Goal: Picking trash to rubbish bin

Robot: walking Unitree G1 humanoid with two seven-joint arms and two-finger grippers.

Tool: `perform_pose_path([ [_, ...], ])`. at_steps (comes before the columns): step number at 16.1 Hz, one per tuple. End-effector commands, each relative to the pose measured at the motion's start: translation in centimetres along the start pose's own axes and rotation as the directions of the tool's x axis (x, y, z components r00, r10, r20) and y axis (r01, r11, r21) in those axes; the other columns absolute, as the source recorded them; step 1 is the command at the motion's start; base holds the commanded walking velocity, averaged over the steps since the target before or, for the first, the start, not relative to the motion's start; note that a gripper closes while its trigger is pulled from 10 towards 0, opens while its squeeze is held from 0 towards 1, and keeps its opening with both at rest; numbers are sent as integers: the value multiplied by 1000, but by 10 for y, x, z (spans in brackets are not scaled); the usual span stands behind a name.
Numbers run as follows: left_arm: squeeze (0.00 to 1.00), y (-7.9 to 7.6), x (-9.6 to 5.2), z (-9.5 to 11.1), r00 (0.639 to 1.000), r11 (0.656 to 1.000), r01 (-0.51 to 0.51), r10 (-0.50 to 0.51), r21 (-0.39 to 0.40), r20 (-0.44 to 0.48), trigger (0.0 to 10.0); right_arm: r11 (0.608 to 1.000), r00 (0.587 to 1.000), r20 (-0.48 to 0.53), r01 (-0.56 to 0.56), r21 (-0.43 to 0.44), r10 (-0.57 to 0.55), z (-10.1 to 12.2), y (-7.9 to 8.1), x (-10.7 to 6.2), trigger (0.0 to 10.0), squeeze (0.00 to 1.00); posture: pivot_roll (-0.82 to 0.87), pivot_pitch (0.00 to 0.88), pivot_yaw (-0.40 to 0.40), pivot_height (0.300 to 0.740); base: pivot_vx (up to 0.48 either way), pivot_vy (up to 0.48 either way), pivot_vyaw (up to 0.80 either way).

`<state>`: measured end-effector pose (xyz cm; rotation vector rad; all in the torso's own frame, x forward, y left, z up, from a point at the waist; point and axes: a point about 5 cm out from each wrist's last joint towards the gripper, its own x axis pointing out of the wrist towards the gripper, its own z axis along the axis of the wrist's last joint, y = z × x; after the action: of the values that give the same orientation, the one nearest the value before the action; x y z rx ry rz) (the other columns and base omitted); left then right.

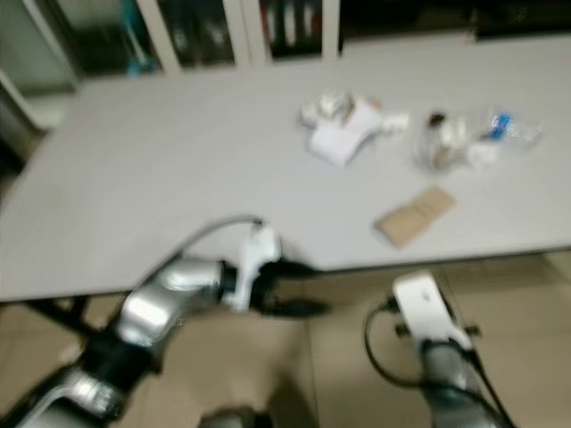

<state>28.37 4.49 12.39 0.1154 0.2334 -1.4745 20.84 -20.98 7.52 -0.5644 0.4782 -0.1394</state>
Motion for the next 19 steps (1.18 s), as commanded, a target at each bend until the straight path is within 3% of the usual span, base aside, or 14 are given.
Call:
perform_pose_path([
  [1,0,3,-8,-1,1000,1000,-19,20,11,-19,10000,1000,1000,23,-4,-3,4,5,1,1,0,0,138,138,70,740,0,0,0],
  [3,0,3,-7,-1,1000,1000,-20,21,12,-19,10000,1000,999,33,3,-23,-2,7,1,1,0,0,138,138,70,740,0,0,0],
  [4,0,3,-7,-1,1000,1000,-21,21,12,-18,10000,999,999,43,8,-48,-6,10,0,1,2745,0,137,137,69,740,0,0,0],
  [5,0,3,-8,-1,1000,1000,-22,22,13,-18,10000,998,999,48,14,-61,-11,12,-1,2,9961,0,137,137,69,740,0,0,0],
  [7,0,3,-8,0,1000,1000,-21,22,16,-17,10000,997,997,74,36,-75,-31,20,-3,1,10000,0,137,136,70,740,0,0,0],
  [8,0,3,-8,0,1000,1000,-21,21,16,-18,10000,996,995,91,51,-67,-45,25,-4,0,10000,1000,137,136,70,740,0,0,0],
  [14,0,4,-9,-1,999,1000,-18,19,22,-26,10000,997,992,115,51,-58,-44,35,6,-5,10000,1000,140,134,70,740,0,0,0],
  [19,0,7,-12,0,999,999,-32,33,21,-18,10000,991,984,158,102,-88,-87,43,6,-6,10000,1000,147,141,78,740,0,0,0],
])
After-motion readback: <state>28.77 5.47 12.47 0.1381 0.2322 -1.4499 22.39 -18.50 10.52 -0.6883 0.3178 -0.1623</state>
